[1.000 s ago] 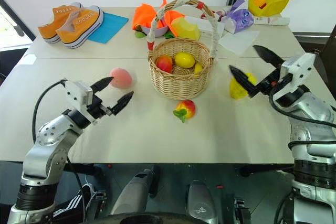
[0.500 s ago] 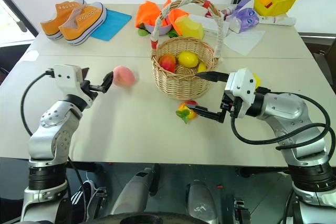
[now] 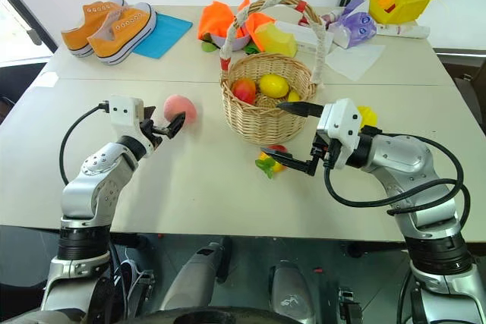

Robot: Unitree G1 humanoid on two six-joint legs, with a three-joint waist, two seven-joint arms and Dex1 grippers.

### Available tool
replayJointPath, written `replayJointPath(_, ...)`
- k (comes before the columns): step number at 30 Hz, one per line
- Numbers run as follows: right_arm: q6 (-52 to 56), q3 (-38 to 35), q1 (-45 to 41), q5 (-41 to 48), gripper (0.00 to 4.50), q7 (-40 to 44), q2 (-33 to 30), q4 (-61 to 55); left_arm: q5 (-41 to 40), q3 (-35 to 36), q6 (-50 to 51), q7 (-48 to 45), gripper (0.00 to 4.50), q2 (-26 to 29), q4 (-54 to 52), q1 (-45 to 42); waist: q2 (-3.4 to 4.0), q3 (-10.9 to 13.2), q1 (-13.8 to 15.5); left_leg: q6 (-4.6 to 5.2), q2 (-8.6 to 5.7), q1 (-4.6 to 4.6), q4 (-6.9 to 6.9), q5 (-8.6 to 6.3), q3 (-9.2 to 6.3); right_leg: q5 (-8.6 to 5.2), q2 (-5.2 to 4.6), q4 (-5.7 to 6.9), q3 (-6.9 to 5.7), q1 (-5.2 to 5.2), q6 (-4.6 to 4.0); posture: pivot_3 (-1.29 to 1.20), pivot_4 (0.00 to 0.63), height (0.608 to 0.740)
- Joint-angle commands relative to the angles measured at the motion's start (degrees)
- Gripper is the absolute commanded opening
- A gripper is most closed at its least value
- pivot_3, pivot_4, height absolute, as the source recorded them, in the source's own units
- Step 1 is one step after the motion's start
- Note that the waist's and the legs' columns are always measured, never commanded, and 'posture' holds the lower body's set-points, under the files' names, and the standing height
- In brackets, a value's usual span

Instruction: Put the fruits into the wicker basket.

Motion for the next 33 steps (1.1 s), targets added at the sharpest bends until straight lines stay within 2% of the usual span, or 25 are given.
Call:
replayJointPath(1, 0.53, -0.08, -0.56, 0.54, 4.48, -1.1, 0.75, -3.88, 0.57, -1.44, -3.8, -1.37, 4.5, -1.29, 2.48, -2.8, -0.01, 0.0, -0.03, 0.0, 0.0, 0.0, 0.0, 0.0, 0.0, 0.0, 0.0, 0.0, 0.0, 0.01, 0.0, 0.0, 0.15, 0.74)
replayJointPath(6, 0.87, 0.13, -0.57, 0.03, 4.48, -1.82, 1.11, -4.35, 2.98, -2.16, -4.41, 0.31, 4.5, -2.0, 7.83, -4.88, -0.02, -0.01, -0.24, -0.02, 0.0, -0.01, 0.0, 0.01, 0.02, 0.01, 0.01, 0.07, 0.0, 0.09, 0.01, 0.0, 0.15, 0.74)
replayJointPath(8, 0.74, 0.05, -0.8, -0.18, 4.5, -1.83, 1.01, -3.79, 3.35, -2.41, -4.55, 0.08, 3.98, -2.1, 8.65, -5.22, -0.02, -0.01, -0.43, -0.02, 0.01, -0.01, 0.0, 0.02, 0.02, 0.01, 0.01, 0.1, 0.0, 0.12, 0.01, 0.0, 0.15, 0.74)
replayJointPath(11, 0.59, -0.13, -1.12, -0.29, 4.5, -1.81, 0.91, -3.14, 3.63, -2.2, -4.67, 0.58, 2.84, -2.42, 8.82, -5.33, -0.02, -0.01, -0.44, -0.02, 0.01, -0.01, 0.0, 0.03, 0.02, 0.01, 0.0, 0.11, -0.01, 0.14, 0.01, 0.0, 0.15, 0.74)
replayJointPath(12, 0.53, -0.19, -1.21, -0.32, 4.5, -1.86, 0.97, -2.99, 3.74, -2.06, -4.85, 0.59, 2.75, -2.42, 8.91, -5.28, -0.02, -0.01, -0.45, -0.03, 0.01, -0.01, 0.0, 0.03, 0.01, 0.0, 0.01, 0.11, -0.01, 0.13, 0.01, 0.0, 0.15, 0.74)
replayJointPath(14, 0.31, -0.22, -1.27, -0.63, 4.5, -1.93, 1.03, -2.64, 3.24, -1.39, -5.59, 0.5, 2.72, -2.82, 8.31, -5.22, -0.02, -0.01, -0.46, -0.03, 0.01, -0.01, 0.0, 0.04, 0.01, 0.01, 0.01, 0.11, 0.0, 0.14, 0.01, 0.0, 0.15, 0.74)
replayJointPath(17, -0.23, -0.3, -1.53, -1.27, 4.5, -1.72, 0.99, -1.83, -1.55, -0.91, -5.92, -3.97, 2.72, -3.6, 2.69, -5.15, -0.03, 0.0, -0.42, -0.04, 0.01, -0.01, 0.01, 0.04, 0.01, 0.01, 0.01, 0.12, -0.01, 0.14, 0.01, 0.0, 0.15, 0.74)
replayJointPath(21, -0.56, -0.71, -1.92, -1.44, 4.5, -1.45, 0.87, -0.95, -7.06, -2.17, -4.02, -12.77, 2.72, 0.45, -8.22, -1.75, -0.03, 0.0, -0.53, -0.25, 0.01, -0.02, 0.01, 0.17, 0.01, 0.01, 0.0, 0.11, 0.0, 0.15, 0.01, 0.0, 0.15, 0.74)
replayJointPath(22, -0.7, -1.08, -2.04, -1.46, 4.5, -1.5, 0.84, -0.36, -12.63, -1.53, -0.21, -15.2, 2.72, 1.35, -12.18, -0.84, -0.03, -0.01, -0.66, -0.25, 0.01, -0.02, 0.0, 0.17, 0.01, 0.01, 0.01, 0.11, 0.0, 0.15, 0.0, 0.0, 0.15, 0.74)
replayJointPath(25, -1.06, -1.49, -2.33, -1.5, 4.5, -1.27, 0.94, 0.74, -21.23, -1.27, 2.28, -19.59, 2.72, 2.23, -18.3, -0.35, -0.02, -0.01, -1.22, -0.24, 0.03, -0.02, -0.02, 0.16, 0.01, 0.0, 0.01, 0.11, 0.01, 0.15, -0.01, 0.0, 0.15, 0.74)
replayJointPath(28, -1.48, -1.84, -2.14, -1.45, 4.5, -0.69, 0.6, 1.07, -21.47, -2.94, 2.15, -19.47, 2.72, 1.57, -17.56, -3.39, -0.02, -0.01, -1.17, -0.07, 0.02, 0.0, 0.01, 0.07, -0.05, 0.0, 0.02, 0.11, -0.02, 0.21, -0.01, 0.0, 0.15, 0.74)
replayJointPath(33, -1.95, -4.2, -0.53, -2.09, 4.5, -2.21, 0.53, 1.73, -10.82, -10.72, -2.22, -10.39, 2.72, -8.54, -2.88, -16.29, -0.09, 0.0, -0.28, 0.0, -0.03, 0.05, 0.16, 0.11, -0.12, 0.01, 0.03, 0.1, -0.14, 0.38, 0.01, 0.0, 0.15, 0.74)
